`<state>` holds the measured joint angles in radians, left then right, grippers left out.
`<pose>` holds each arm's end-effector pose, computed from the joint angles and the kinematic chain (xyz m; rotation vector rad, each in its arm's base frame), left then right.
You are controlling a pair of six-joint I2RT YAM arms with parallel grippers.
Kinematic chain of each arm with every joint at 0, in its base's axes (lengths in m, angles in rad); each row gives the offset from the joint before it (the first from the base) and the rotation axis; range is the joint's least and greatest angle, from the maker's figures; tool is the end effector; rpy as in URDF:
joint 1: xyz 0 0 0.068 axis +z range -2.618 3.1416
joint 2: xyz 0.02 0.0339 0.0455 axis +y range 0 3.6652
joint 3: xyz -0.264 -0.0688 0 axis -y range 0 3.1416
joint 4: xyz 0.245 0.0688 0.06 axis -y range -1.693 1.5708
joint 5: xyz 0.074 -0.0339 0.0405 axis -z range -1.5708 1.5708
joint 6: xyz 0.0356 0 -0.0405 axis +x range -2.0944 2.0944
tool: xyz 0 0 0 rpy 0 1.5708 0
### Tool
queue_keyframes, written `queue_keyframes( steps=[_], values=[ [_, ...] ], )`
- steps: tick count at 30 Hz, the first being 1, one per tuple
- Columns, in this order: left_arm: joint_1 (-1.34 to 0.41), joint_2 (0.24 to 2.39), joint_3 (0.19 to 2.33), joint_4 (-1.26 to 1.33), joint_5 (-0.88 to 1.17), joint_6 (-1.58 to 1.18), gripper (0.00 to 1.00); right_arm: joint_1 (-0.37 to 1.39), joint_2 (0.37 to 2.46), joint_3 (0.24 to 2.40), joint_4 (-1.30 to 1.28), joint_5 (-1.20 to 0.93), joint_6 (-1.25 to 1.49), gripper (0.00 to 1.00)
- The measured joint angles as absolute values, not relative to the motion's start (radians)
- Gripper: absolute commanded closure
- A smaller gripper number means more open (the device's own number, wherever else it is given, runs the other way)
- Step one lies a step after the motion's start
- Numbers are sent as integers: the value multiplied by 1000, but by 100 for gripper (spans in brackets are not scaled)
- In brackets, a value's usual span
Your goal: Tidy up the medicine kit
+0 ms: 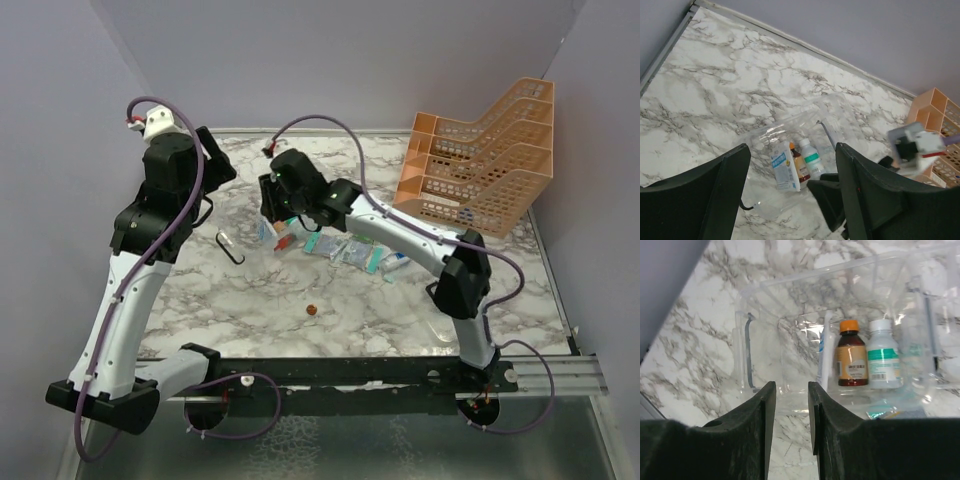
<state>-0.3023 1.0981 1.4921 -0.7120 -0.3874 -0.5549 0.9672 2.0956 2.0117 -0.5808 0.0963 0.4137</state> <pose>0.1993 -0.0481 0.4646 -0.4941 1.8042 -0.2265 0.2796 0.3995 0.3137 -0.5790 2.2370 0.6304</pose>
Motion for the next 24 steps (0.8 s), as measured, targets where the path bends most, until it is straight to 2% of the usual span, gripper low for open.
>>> queue_keyframes(
  steps=[4,9,12,19,24],
  values=[
    [-302,1129,1489,-728,-342,-571,31,932,1937,1834,-511,177,498,69],
    [-302,1229,1462,-722,-179,-582,59,878,1776,1580,-478,270,618,72],
    [-302,1330,1428,-691,-44,-586,66,859,1698,1432,-475,303,674,73],
    [-302,1553,1400,-652,109,-586,72,858,1612,1317,-477,325,735,75],
    [-303,1662,1400,-644,131,-580,72,858,1608,1316,-482,340,742,75]
  ],
)
